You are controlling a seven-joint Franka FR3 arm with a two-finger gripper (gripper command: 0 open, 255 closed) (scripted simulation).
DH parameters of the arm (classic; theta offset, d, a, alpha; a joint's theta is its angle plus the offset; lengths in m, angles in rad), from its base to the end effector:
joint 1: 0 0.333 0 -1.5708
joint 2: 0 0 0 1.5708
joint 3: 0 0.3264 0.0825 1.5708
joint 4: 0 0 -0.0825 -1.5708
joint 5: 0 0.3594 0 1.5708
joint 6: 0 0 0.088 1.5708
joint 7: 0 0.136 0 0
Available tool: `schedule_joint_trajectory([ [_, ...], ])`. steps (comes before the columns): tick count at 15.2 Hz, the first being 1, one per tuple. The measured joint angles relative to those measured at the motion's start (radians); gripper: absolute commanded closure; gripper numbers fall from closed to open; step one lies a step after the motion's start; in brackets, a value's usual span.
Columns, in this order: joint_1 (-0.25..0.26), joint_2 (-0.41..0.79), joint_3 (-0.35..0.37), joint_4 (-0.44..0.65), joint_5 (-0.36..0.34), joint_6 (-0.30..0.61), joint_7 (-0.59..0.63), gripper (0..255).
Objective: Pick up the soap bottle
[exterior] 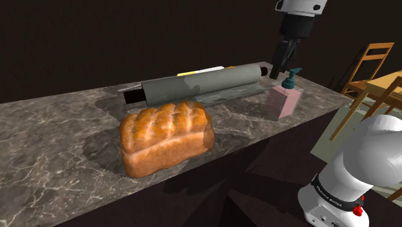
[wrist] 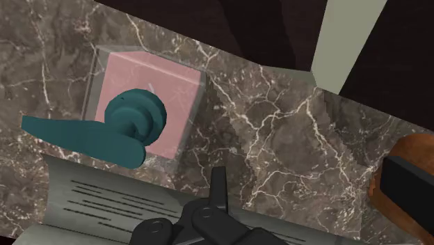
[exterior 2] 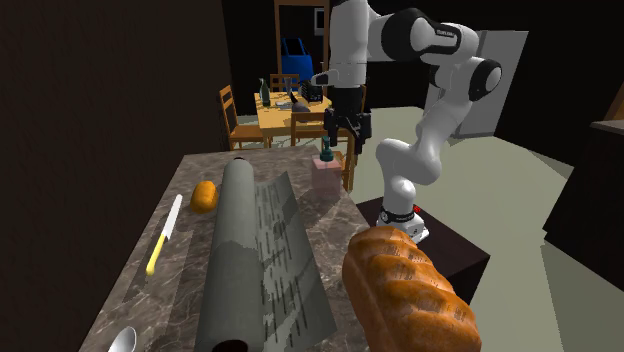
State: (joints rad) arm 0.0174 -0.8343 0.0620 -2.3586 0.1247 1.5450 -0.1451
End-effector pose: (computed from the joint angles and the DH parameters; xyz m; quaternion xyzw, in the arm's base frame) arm 0.2576 0.0438 0.5781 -0.9937 -0.1043 -0.0115 0.0389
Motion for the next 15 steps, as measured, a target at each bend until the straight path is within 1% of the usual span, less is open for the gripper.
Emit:
schedule_joint_trajectory([
  [2, -0.006, 0.004, -0.009, 0.004, -0.005, -0.005, -0.002, 0],
  [4, -0.03, 0.009, -0.045, 0.018, -0.029, -0.032, -0.014, 0],
  [7, -0.069, 0.048, -0.1, 0.061, -0.065, -0.066, -0.028, 0],
  [8, -0.083, 0.052, -0.121, 0.059, -0.078, -0.071, -0.035, 0],
  [10, -0.109, 0.076, -0.159, 0.093, -0.103, -0.102, -0.046, 0],
  [11, -0.116, 0.079, -0.167, 0.1, -0.109, -0.111, -0.046, 0],
  [15, -0.125, 0.075, -0.181, 0.058, -0.12, -0.08, -0.054, 0],
])
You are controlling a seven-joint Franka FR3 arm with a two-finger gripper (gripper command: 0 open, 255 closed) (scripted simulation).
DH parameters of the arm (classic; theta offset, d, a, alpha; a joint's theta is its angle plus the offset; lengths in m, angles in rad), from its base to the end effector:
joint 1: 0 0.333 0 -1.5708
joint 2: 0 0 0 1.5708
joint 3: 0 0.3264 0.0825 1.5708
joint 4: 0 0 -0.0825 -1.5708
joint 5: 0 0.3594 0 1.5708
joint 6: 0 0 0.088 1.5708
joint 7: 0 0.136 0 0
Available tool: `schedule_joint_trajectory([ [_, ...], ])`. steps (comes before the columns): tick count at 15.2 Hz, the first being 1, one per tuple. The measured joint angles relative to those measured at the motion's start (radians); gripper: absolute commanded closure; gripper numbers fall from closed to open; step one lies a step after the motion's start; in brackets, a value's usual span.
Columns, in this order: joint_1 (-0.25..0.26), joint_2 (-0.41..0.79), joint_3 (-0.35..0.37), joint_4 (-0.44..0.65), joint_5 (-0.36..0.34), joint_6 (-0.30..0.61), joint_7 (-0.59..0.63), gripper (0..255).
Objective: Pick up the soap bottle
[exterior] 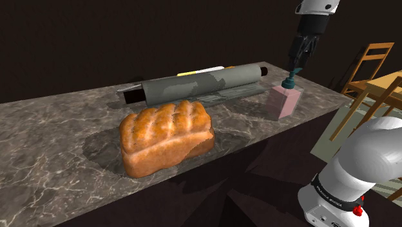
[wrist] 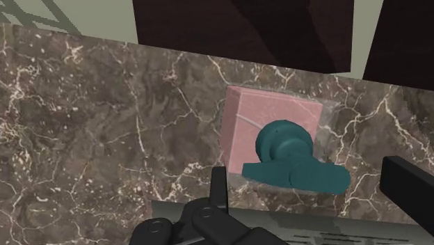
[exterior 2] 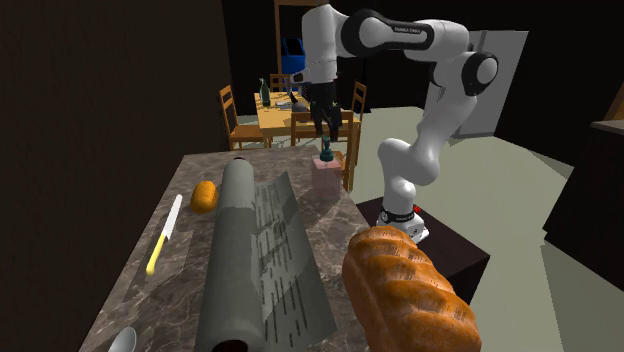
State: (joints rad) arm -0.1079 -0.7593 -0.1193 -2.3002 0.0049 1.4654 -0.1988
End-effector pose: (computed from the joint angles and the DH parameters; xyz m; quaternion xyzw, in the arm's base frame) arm 0.2614 -0.0712 0.5758 -0.9983 -0.0039 0.0302 0.0503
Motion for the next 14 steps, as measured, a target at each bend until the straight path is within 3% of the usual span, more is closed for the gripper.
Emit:
schedule_joint_trajectory([
  [4, -0.003, -0.014, -0.002, -0.061, -0.003, 0.046, -0.002, 0],
  [5, -0.003, -0.016, -0.002, -0.067, -0.003, 0.051, -0.002, 255],
  [14, -0.002, -0.016, -0.001, -0.07, -0.002, 0.057, -0.002, 255],
])
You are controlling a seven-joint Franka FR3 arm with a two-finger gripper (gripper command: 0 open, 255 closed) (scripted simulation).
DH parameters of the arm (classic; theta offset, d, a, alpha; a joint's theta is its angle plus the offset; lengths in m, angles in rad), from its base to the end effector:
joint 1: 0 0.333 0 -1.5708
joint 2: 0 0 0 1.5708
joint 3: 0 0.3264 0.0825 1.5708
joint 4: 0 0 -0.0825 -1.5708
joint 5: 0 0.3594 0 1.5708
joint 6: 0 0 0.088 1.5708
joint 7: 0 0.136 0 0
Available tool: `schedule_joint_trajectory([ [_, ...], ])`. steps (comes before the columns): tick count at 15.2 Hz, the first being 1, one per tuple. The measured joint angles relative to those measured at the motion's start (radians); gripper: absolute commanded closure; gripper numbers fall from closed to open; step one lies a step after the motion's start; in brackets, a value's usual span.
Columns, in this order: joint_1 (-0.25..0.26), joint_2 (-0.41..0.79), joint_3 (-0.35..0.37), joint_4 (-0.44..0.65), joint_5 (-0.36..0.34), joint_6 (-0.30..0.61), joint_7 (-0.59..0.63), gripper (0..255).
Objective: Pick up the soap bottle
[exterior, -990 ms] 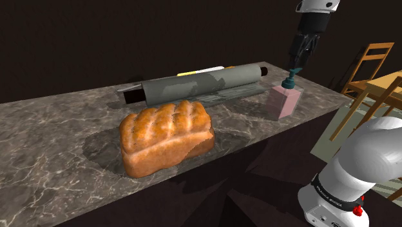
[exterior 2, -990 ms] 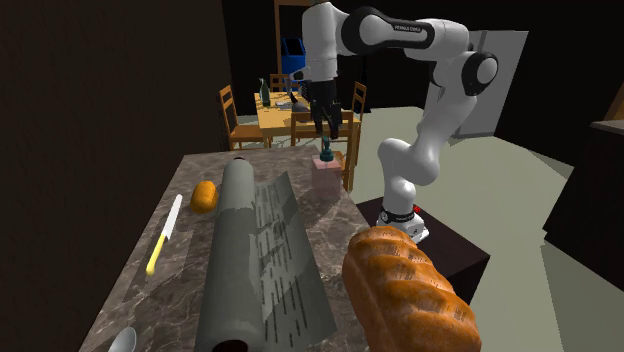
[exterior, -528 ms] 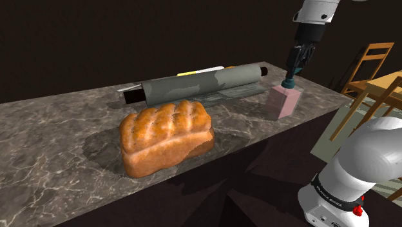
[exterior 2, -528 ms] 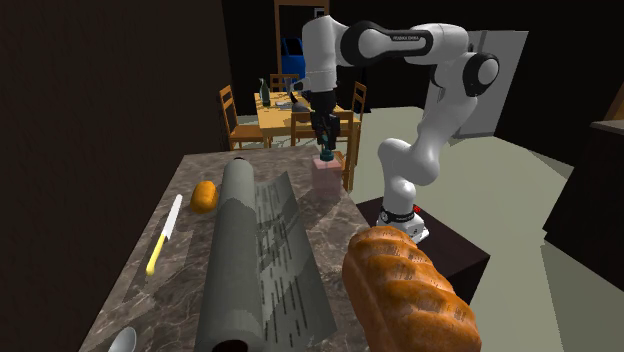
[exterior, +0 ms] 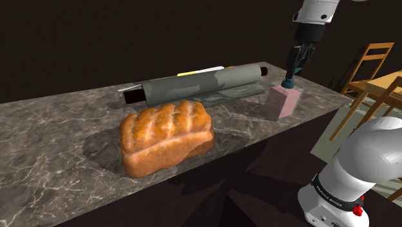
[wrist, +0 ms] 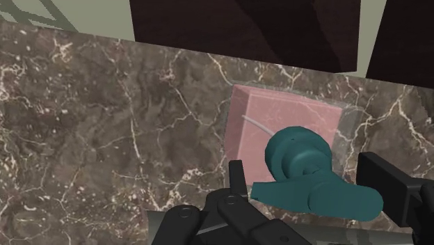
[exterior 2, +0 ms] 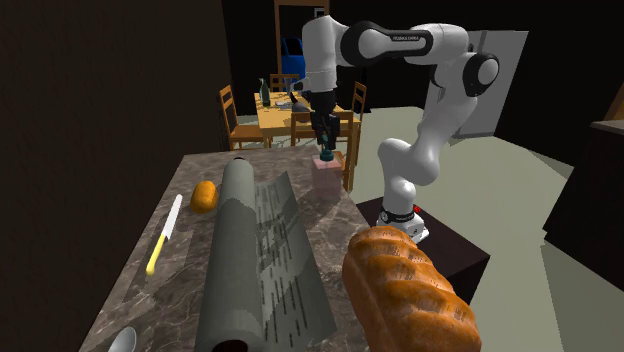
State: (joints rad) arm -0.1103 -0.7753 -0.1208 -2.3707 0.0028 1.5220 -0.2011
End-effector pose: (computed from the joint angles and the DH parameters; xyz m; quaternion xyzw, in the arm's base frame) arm 0.2616 -0.0708 0.5537 -0.9983 -0.0038 0.0291 0.0503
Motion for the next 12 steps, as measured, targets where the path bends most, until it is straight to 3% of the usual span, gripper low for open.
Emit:
schedule_joint_trajectory([
  [12, 0.005, 0.039, 0.003, 0.16, 0.006, -0.123, 0.006, 255],
])
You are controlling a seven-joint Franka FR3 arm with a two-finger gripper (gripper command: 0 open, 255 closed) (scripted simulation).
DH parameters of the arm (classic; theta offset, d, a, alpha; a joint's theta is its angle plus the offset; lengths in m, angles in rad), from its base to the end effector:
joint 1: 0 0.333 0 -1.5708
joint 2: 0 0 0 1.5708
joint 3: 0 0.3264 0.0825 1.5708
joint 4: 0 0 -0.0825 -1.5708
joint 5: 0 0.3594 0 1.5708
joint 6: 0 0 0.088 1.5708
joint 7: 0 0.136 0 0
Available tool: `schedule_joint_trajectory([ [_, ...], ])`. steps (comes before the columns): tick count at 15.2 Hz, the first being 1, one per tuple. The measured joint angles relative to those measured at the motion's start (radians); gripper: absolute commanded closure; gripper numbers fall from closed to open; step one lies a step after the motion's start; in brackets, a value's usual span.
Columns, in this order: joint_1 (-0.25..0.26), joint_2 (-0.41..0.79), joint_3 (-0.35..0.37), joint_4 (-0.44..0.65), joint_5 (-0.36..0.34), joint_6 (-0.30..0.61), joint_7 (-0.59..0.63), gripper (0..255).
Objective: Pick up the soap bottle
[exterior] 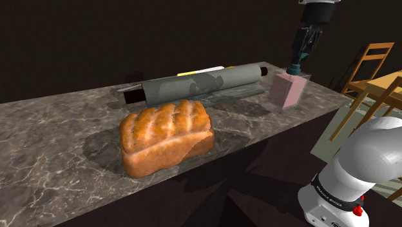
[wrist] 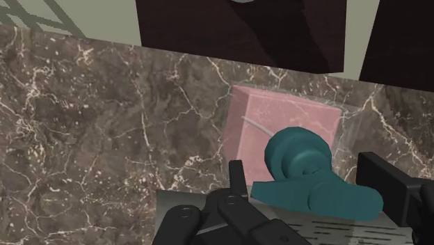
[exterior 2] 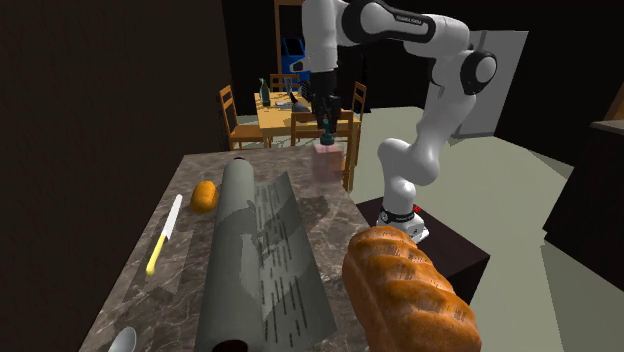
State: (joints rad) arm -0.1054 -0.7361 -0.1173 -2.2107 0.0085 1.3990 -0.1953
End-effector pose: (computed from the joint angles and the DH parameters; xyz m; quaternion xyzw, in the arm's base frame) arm 0.2614 -0.0713 0.6030 -0.9983 -0.0035 0.0303 0.0503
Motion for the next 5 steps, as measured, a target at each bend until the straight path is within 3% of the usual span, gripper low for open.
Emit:
schedule_joint_trajectory([
  [5, 0.002, 0.021, 0.0, 0.08, 0.002, -0.059, 0.001, 255],
])
